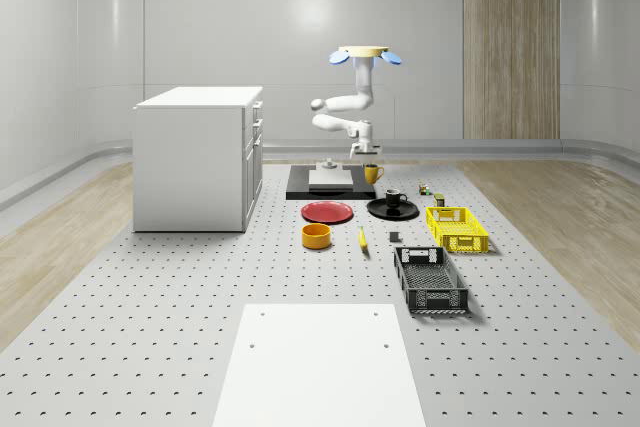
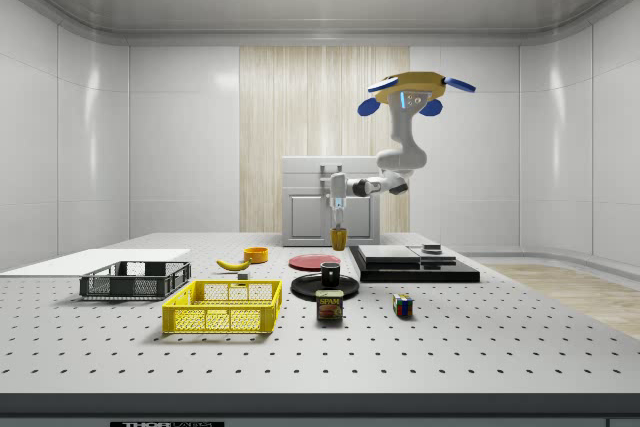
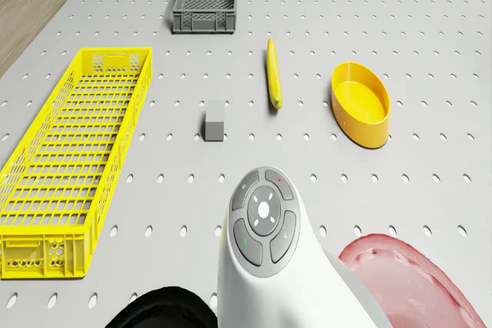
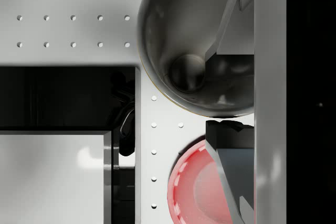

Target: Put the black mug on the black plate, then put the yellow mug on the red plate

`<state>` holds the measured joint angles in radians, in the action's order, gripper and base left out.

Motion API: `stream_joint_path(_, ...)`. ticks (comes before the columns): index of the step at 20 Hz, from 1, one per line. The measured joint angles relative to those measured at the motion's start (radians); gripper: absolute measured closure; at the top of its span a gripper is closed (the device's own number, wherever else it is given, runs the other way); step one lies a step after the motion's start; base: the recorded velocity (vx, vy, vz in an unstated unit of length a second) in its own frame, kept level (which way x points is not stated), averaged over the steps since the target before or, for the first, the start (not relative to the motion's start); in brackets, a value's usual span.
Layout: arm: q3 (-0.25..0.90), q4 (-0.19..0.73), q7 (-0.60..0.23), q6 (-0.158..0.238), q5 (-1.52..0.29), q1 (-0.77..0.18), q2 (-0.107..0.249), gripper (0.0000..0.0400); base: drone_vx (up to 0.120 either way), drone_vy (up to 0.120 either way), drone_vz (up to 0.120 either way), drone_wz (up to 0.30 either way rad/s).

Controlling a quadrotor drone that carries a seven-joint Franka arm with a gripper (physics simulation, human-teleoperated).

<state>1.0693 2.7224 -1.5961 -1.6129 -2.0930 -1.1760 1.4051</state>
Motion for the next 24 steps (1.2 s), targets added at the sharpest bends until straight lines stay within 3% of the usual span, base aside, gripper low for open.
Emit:
stream_joint_path(15,0.000,0.000,-0.001,-0.003,0.001,-0.002,0.003,0.0290,0.120,-0.120,0.000,0.000)
stream_joint_path(24,0.001,0.000,-0.002,-0.004,0.002,-0.002,0.004,0.0290,0.004,-0.120,0.000,0.000)
